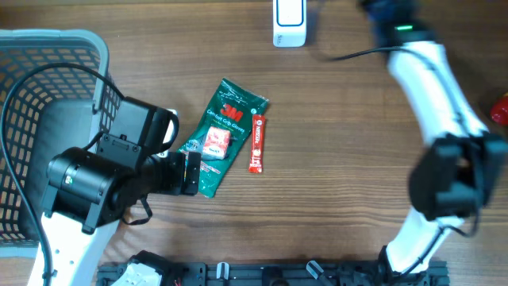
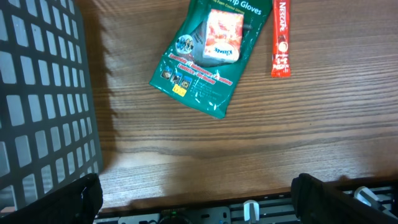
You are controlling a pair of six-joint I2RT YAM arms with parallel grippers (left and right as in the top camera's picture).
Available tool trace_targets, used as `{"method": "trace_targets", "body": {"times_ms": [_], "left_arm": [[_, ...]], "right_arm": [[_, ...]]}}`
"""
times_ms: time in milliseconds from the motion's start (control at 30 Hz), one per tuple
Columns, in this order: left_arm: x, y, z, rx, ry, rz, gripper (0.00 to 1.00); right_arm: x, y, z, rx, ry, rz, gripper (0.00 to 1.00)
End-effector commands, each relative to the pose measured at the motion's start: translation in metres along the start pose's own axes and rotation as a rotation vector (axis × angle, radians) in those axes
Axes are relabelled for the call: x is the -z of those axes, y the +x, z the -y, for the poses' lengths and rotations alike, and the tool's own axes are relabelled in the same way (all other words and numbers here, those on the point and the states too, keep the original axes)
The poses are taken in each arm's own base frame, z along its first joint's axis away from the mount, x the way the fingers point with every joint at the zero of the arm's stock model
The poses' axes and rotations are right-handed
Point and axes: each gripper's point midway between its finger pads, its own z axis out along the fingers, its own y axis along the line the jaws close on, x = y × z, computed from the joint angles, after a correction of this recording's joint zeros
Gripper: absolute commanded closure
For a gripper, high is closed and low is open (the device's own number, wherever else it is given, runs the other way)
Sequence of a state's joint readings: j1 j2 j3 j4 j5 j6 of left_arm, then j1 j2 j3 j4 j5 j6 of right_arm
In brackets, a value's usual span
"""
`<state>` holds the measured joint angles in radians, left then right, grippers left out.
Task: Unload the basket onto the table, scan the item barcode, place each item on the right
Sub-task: 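Carry the pouch to the right edge and release it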
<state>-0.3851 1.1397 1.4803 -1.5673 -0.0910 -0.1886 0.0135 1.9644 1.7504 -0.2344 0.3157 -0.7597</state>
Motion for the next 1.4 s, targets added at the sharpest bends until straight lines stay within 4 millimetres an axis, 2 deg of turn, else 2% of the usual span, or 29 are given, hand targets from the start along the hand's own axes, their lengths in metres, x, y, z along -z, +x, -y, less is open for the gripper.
{"method": "trace_targets", "body": {"times_ms": [0, 67, 100, 167, 233, 333, 433, 467, 500, 533, 600, 667, 800, 900, 1067, 1233, 1367], "left_arm": [[0.003, -0.001, 0.001, 0.014, 0.01, 0.011, 0.0], [0.003, -0.001, 0.001, 0.014, 0.01, 0.011, 0.0], [0.003, -0.001, 0.001, 0.014, 0.01, 0.011, 0.0], [0.003, -0.001, 0.001, 0.014, 0.01, 0.011, 0.0], [0.003, -0.001, 0.001, 0.014, 0.01, 0.011, 0.0], [0.003, -0.001, 0.001, 0.014, 0.01, 0.011, 0.0], [0.003, -0.001, 0.001, 0.014, 0.01, 0.011, 0.0], [0.003, -0.001, 0.001, 0.014, 0.01, 0.011, 0.0], [0.003, -0.001, 0.001, 0.014, 0.01, 0.011, 0.0], [0.003, -0.001, 0.001, 0.014, 0.01, 0.011, 0.0], [0.003, -0.001, 0.001, 0.014, 0.01, 0.011, 0.0], [0.003, -0.001, 0.001, 0.014, 0.01, 0.011, 0.0], [0.003, -0.001, 0.001, 0.014, 0.01, 0.011, 0.0], [0.003, -0.001, 0.001, 0.014, 0.01, 0.011, 0.0], [0.003, -0.001, 0.001, 0.014, 0.01, 0.011, 0.0], [0.003, -0.001, 0.001, 0.014, 0.01, 0.011, 0.0], [0.003, -0.001, 0.001, 0.014, 0.01, 0.011, 0.0]], "right_arm": [[-0.027, 0.107, 0.002, -0.232, -0.096, -0.241, 0.96], [-0.035, 0.166, -0.009, -0.273, -0.168, -0.356, 0.96], [-0.037, 0.187, -0.009, -0.305, -0.164, -0.404, 0.96], [-0.037, 0.243, -0.007, -0.408, -0.109, -0.546, 0.96], [-0.032, 0.285, -0.003, -0.501, -0.073, -0.626, 0.96], [-0.024, 0.315, 0.008, -0.596, -0.033, -0.684, 0.96], [-0.02, 0.331, 0.018, -0.682, 0.009, -0.709, 0.93], [-0.02, 0.333, 0.019, -0.727, 0.025, -0.711, 0.72], [-0.02, 0.333, 0.019, -0.76, 0.031, -0.709, 0.47], [-0.021, 0.33, 0.017, -0.808, 0.027, -0.7, 0.26], [-0.021, 0.323, 0.011, -0.871, 0.006, -0.685, 0.0], [-0.018, 0.318, 0.011, -0.948, 0.026, -0.685, 0.0], [-0.006, 0.284, 0.017, -1.093, 0.03, -0.632, 0.0], [0.003, 0.251, 0.02, -1.108, -0.03, -0.553, 0.0], [0.026, 0.204, 0.039, -1.1, -0.044, -0.432, 0.0], [0.056, 0.17, 0.062, -1.114, -0.03, -0.337, 0.0], [0.076, 0.154, 0.074, -1.117, -0.029, -0.287, 0.0]]}}
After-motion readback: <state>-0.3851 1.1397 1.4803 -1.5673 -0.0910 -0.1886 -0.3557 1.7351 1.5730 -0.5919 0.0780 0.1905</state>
